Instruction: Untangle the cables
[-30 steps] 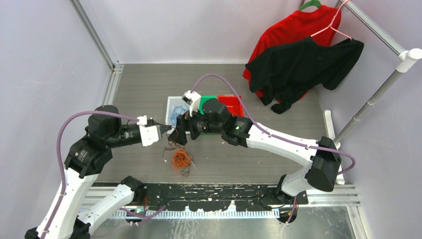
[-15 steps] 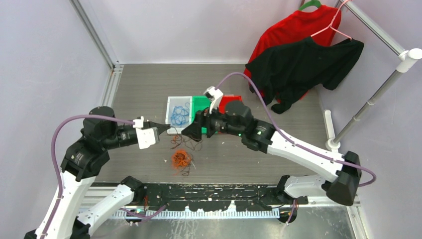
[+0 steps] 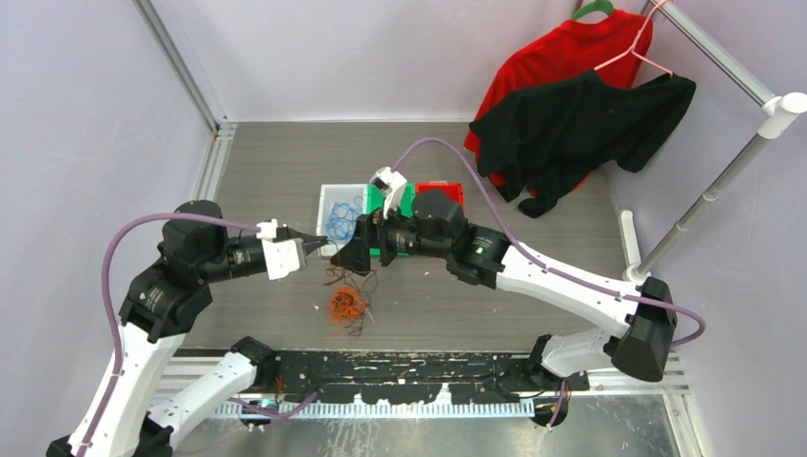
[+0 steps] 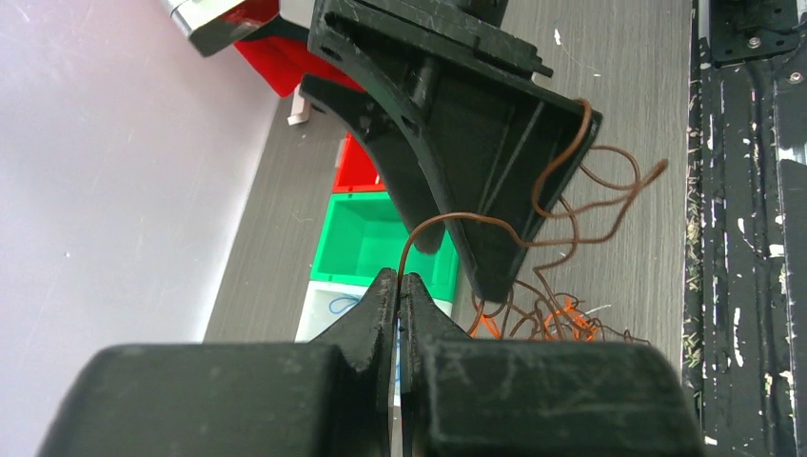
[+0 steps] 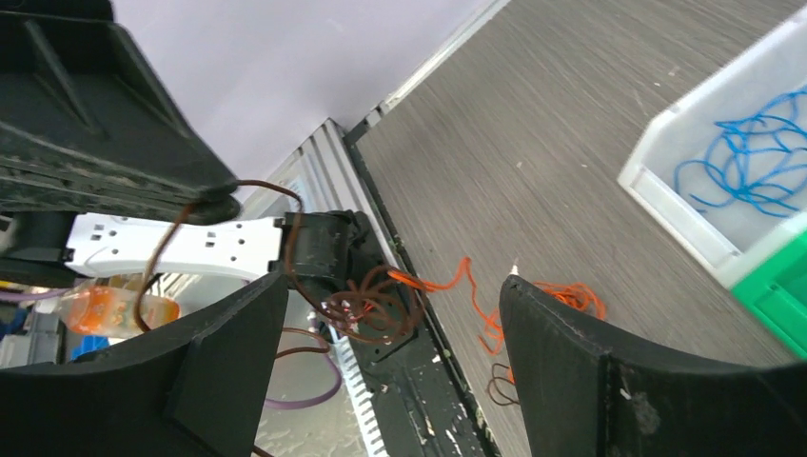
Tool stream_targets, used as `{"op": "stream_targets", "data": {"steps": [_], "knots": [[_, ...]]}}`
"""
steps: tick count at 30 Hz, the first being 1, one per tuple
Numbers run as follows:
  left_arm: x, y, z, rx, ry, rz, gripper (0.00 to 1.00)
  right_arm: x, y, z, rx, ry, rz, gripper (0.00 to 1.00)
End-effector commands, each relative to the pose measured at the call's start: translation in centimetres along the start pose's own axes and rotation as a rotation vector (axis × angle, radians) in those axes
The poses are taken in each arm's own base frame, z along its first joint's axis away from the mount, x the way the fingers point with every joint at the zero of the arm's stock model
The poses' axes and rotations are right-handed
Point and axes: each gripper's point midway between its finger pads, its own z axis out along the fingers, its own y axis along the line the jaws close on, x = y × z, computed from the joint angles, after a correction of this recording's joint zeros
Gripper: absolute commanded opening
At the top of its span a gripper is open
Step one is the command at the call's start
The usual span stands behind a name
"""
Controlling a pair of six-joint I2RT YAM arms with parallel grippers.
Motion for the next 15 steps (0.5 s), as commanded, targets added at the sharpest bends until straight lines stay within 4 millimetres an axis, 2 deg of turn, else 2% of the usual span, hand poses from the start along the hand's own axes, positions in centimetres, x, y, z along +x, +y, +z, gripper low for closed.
{"op": "stream_targets", "data": {"steps": [1,7,10,15], "knots": [[-2.1,1.1,-0.1,-0.029,-0.064,0.028,0.00,-3.8,4.7,0.4,-0.133,-0.093,-0.043,0.87],[-1.9,1.2,0.0,-0.031,-0.062,0.020,0.00,-3.1,6.1,1.8,-0.175,-0.074,-0.054,0.87],[-2.1,1.3,0.0,-0.035,-0.070,0.011,0.00,-2.7,6.0,2.7,-0.165,-0.071,-0.059,0.87],[-3.5,1.6,-0.2,-0.044,-0.100,-0.040,0.00,-2.8,5.0,4.2,-0.129,-0.100,-0.041,0.77]]}}
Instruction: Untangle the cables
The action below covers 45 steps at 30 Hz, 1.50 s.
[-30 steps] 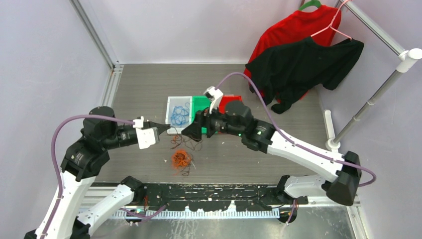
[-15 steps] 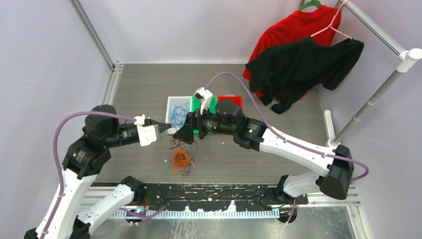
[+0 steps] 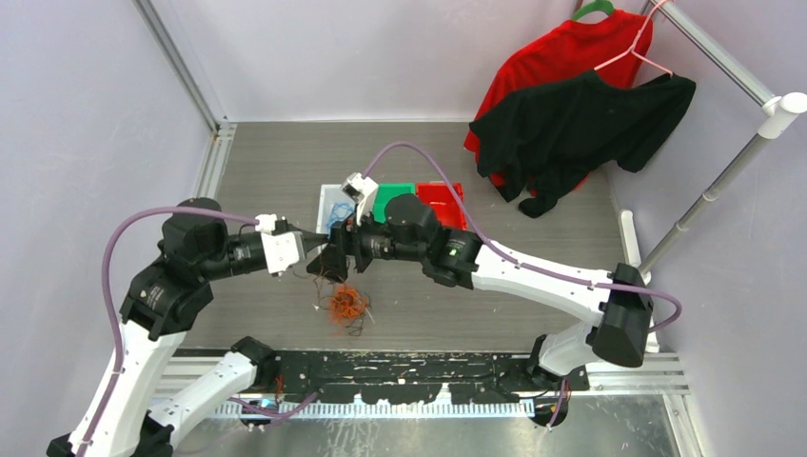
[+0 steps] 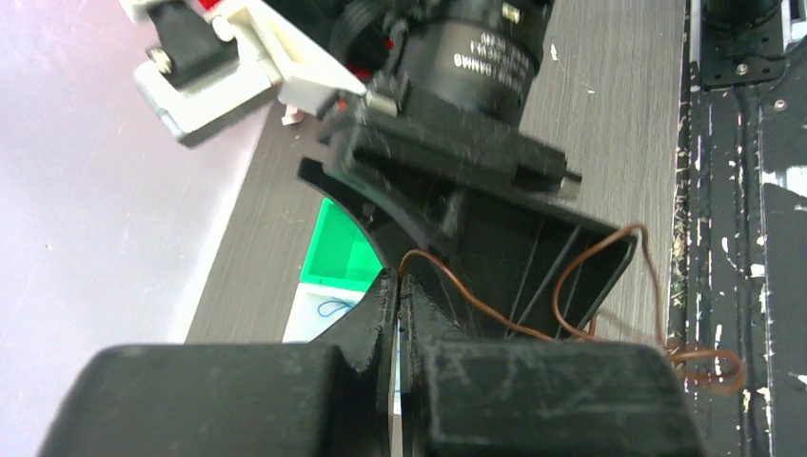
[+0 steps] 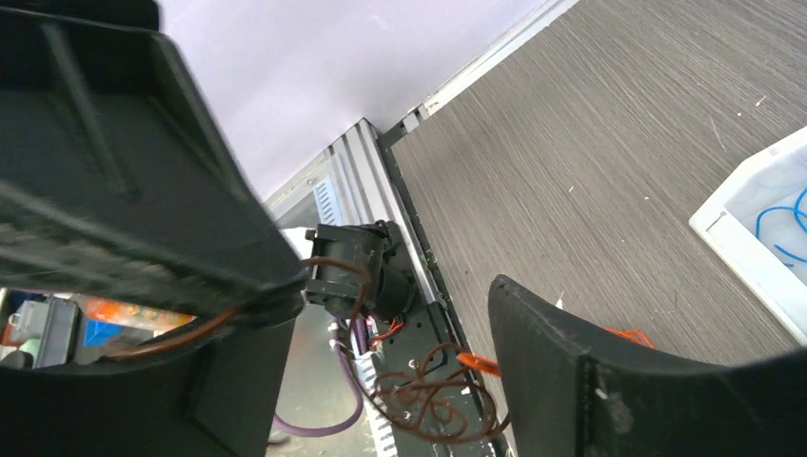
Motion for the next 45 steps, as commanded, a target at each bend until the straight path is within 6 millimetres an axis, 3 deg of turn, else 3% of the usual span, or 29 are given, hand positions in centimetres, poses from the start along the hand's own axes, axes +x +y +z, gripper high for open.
{"op": "stream_targets", "data": {"steps": [1,6,13,19,25,30,33,38,45], "knots": [[-3.6,1.4,-0.5,-0.035,-0.100,-0.015,0.00,-3.2,1.1,1.0,-0.025,-0.122,-0.019,0.74],[-6.0,1.5,-1.1,-0.034,-0.156,-0.107,0.00,-2.8,-0.4,1.8,0.012,-0.159,0.009,0.59],[-10.0,2.4,-2.4,-0.056,-0.245,-0.189,0.00,0.0,-2.8,3.0,0.047,-0.144,0.061,0.45],[-12.2,3.1,-3.5,-0.080,-0.285,-0.181,0.00,3.1,-5.5,2.7,0.117,-0.116,0.097,0.43],[-13.8,3.9,-4.3,-0.106,-0.309,-0.160,0.00,4.8,-7.7,2.0,0.176,-0.114,0.132,0.37],[-14.7,4.4,-4.7,-0.117,-0.325,-0.161,0.00,6.0,-8.6,1.2,0.202,-0.103,0.148,0.40],[-14.7,4.1,-4.5,-0.099,-0.325,-0.192,0.00,5.2,-8.4,-0.2,0.214,-0.132,0.135,0.50],[-14.1,3.4,-4.1,-0.065,-0.313,-0.228,0.00,1.8,-7.0,-4.0,0.231,-0.211,0.072,0.70],[-12.7,3.1,-3.4,-0.056,-0.288,-0.250,0.00,-2.5,-4.0,-11.4,0.251,-0.271,-0.089,0.85]]}}
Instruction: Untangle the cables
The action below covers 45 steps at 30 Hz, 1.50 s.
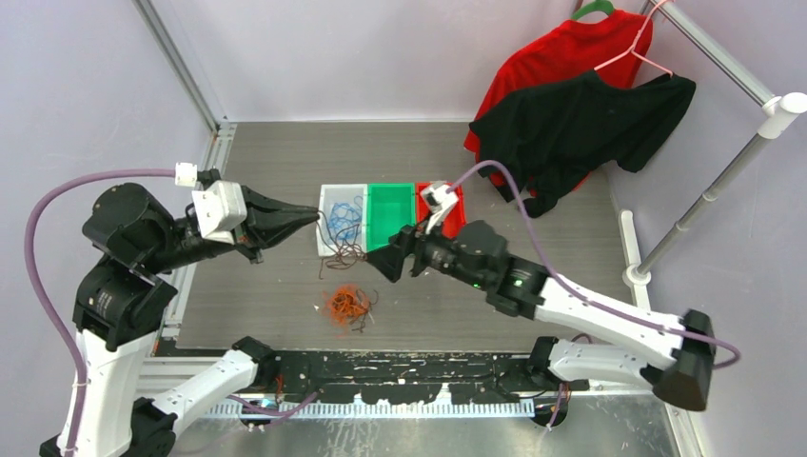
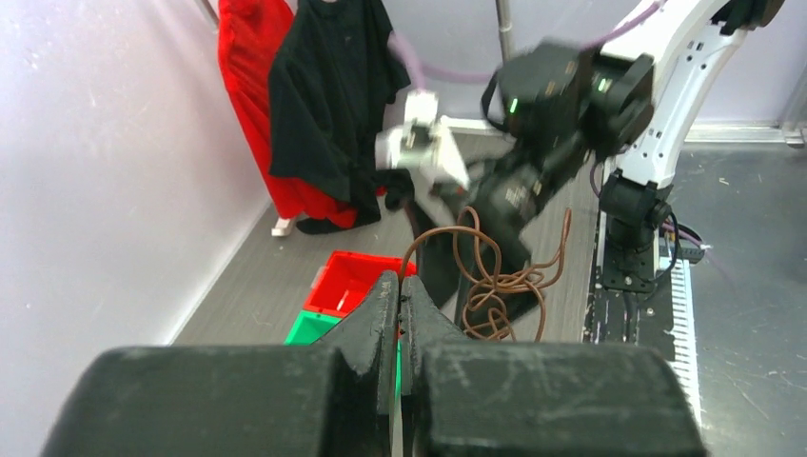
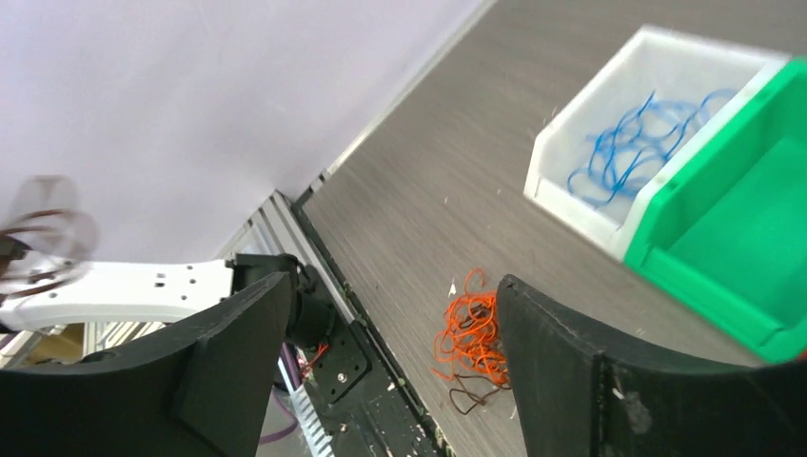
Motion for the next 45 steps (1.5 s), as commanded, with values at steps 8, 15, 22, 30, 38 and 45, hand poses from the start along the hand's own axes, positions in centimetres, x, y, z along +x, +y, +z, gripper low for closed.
{"op": "stream_targets", "data": {"steps": [8,15,22,30,38,45], "knots": [[3.1,-0.1,0.7,0.023,0.045,-0.015,0.00,-8.7,7.0,-8.8,-0.180,-0.046,-0.268,0.94],[4.7,0.1,1.1,0.027,0.080,-0.023,0.00,-9.6,9.6,-6.9,-0.271,0.012,-0.317,0.96],[5.5,0.1,1.1,0.030,0.104,-0.007,0.00,-7.9,10.1,-2.4,-0.315,0.112,-0.312,0.92],[6.9,0.5,0.8,0.013,0.147,0.033,0.10,-9.4,5.3,-0.2,-0.093,0.035,-0.275,0.13],[10.1,1.7,0.2,-0.047,0.264,0.057,0.83,-10.1,-6.1,-1.4,0.264,0.002,-0.152,0.01],[13.5,1.6,-0.7,-0.041,0.425,0.004,0.99,-9.2,-17.2,-4.0,0.689,0.046,-0.150,0.01]]}}
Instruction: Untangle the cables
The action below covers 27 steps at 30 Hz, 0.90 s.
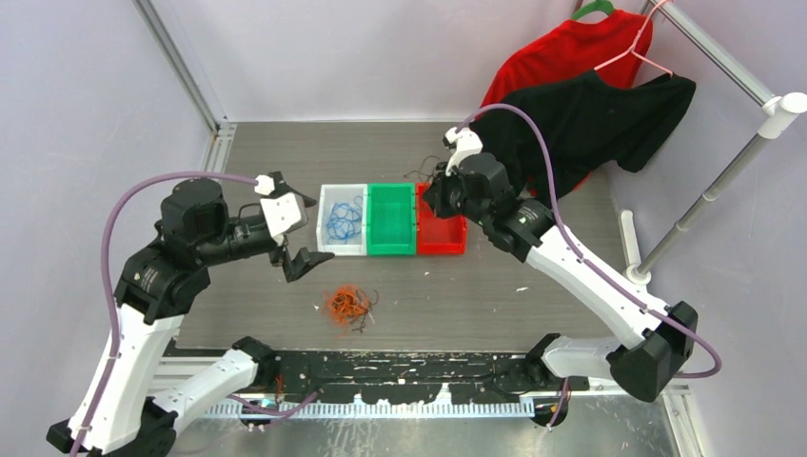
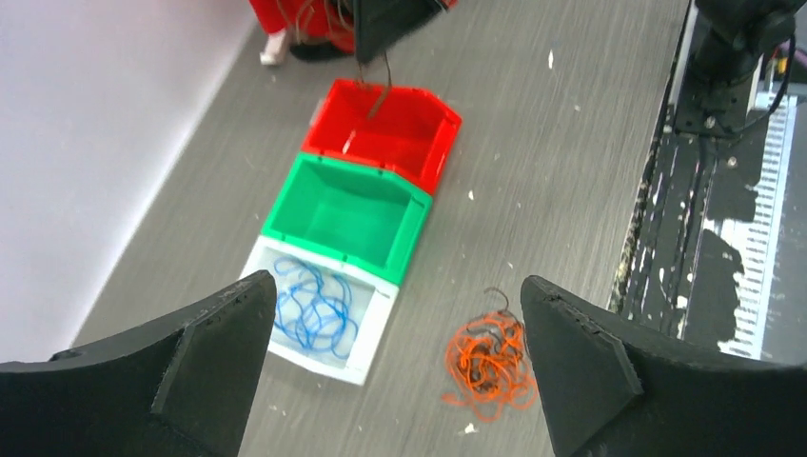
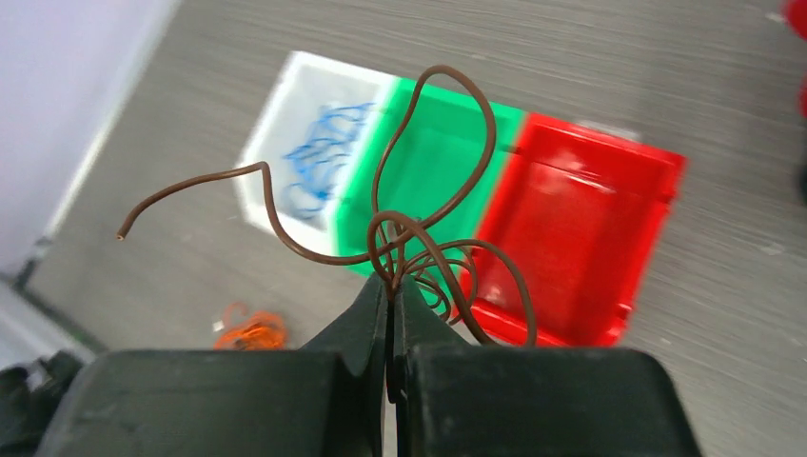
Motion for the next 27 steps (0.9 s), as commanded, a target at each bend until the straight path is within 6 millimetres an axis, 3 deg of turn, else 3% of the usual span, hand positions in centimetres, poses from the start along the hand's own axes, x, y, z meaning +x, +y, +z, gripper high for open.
{"op": "stream_targets", "data": {"steps": [1,7,9,12,14,17,20,24,27], "knots": [[2.2,0.2,-0.2,-0.003,0.119,-0.015,0.99,0.6,-6.3,1.1,0.270,0.007,0.003,0.01],[4.7,-0.2,-0.4,0.010,0.219,-0.034,0.99,2.5,-10.5,2.9,0.420,0.063,0.024,0.01],[5.0,-0.4,-0.5,0.014,0.228,-0.033,0.99,3.4,-11.2,3.7,0.450,0.092,0.024,0.06],[5.0,-0.5,-0.7,0.011,0.221,-0.022,0.99,4.4,-11.3,4.8,0.446,0.136,0.033,0.20],[5.1,-0.6,-0.8,0.013,0.224,-0.023,0.99,4.7,-11.4,5.3,0.458,0.149,0.042,0.40],[5.4,-0.9,-0.9,0.022,0.232,-0.025,0.99,4.2,-11.2,5.4,0.457,0.148,0.051,0.52],[5.7,-1.1,-0.9,0.034,0.243,-0.028,0.99,3.0,-11.2,5.0,0.472,0.119,0.053,0.59],[6.0,-1.3,-0.9,0.043,0.253,-0.032,0.99,1.9,-10.8,4.2,0.460,0.097,0.057,0.61],[7.0,-1.4,-0.7,0.051,0.282,-0.041,1.00,2.1,-8.1,4.0,0.338,0.101,0.062,0.65]]}}
